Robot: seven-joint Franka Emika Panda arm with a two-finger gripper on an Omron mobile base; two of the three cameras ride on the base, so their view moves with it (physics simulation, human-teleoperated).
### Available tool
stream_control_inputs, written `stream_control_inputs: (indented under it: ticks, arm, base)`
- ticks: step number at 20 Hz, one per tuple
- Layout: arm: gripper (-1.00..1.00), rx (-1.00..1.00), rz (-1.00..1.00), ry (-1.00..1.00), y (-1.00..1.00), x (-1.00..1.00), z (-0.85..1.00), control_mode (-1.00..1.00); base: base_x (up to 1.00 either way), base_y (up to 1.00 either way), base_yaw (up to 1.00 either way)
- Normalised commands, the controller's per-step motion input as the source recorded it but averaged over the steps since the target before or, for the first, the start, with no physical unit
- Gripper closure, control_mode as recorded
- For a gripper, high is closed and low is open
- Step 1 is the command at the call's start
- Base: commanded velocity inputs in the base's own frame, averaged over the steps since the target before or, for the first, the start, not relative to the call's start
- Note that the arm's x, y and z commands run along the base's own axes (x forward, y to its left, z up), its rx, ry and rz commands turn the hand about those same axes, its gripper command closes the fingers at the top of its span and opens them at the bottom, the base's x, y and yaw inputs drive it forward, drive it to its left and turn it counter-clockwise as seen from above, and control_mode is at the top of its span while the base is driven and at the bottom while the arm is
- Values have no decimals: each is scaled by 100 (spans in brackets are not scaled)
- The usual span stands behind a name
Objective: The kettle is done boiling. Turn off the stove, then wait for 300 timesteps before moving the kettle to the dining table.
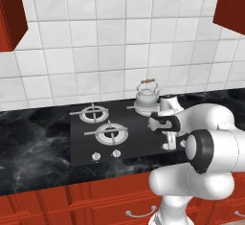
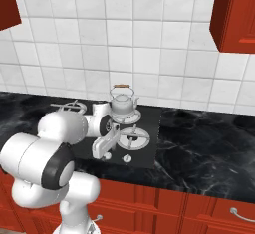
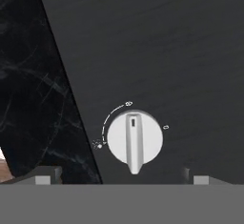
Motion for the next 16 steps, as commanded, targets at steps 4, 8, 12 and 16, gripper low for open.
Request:
stream_control_inputs:
  ticks: [4,8,12,16]
  arm:
    - [-100,0,1,0,0,-5,-12,-100]
    - [-100,0,0,0,0,0,-4,-100]
    - [-100,0,0,0,1,0,-1,-100]
    - [-100,0,0,0,9,0,-2,-100]
  base:
    - [0,0,0]
    - [0,0,0]
    - [0,0,0]
    - [0,0,0]
